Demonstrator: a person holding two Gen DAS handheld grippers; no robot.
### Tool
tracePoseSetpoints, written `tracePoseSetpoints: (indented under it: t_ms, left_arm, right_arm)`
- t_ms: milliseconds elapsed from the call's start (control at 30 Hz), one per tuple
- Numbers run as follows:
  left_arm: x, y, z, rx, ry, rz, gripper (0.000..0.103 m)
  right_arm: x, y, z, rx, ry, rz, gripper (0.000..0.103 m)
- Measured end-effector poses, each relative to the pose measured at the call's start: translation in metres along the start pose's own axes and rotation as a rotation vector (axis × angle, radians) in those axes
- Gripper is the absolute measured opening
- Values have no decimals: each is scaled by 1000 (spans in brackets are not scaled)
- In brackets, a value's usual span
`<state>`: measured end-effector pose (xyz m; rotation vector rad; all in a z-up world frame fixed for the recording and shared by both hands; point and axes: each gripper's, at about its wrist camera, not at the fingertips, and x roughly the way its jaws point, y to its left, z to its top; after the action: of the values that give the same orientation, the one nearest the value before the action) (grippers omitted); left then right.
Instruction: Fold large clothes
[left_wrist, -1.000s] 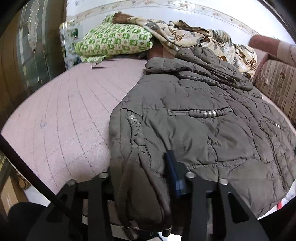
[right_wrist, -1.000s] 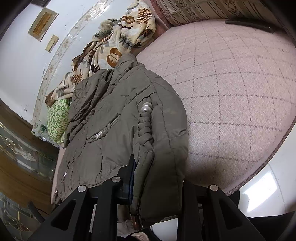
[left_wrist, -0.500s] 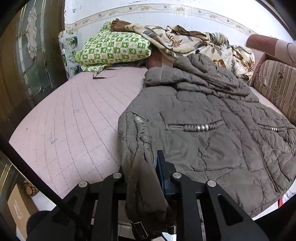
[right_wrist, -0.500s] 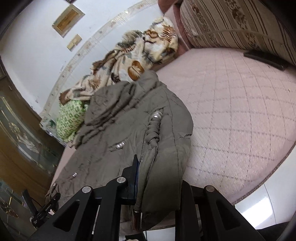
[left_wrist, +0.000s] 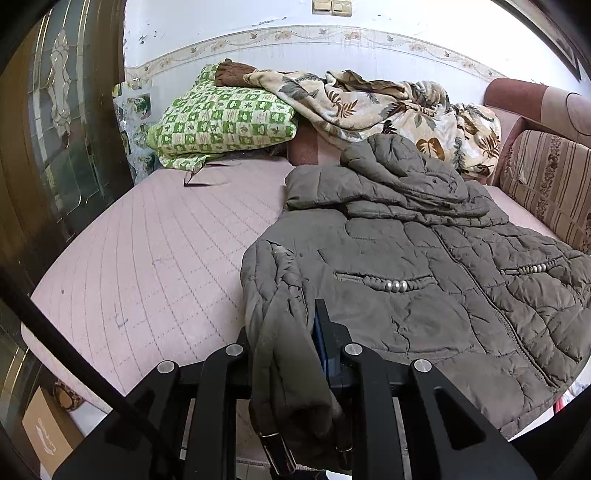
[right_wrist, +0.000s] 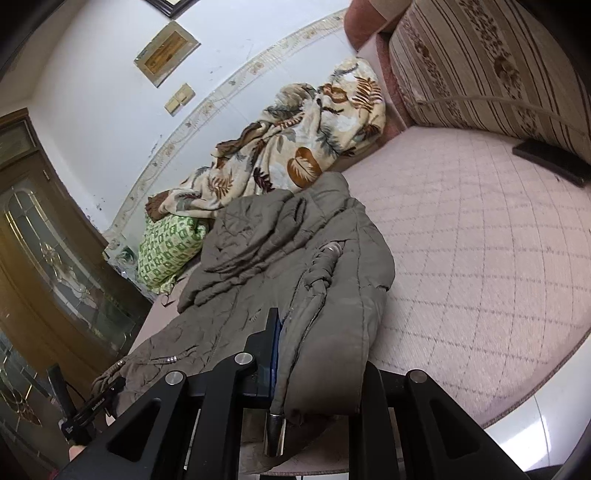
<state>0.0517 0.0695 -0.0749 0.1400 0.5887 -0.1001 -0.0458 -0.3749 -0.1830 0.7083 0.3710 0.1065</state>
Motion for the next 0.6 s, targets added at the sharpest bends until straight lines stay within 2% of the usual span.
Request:
tracePoseSetpoints:
  t_ms: [200, 333, 600]
  left_arm:
    - [-5, 2, 22, -5, -27, -18, 19]
    - [-6, 6, 43, -45, -35, -32, 19]
    - [-5, 5, 89, -39, -63, -27, 20]
  right_arm:
    - [0, 14, 20, -25, -17, 32, 16]
    - [-1, 26, 38, -40, -32, 51, 16]
    - [4, 41, 74, -33, -52, 64, 15]
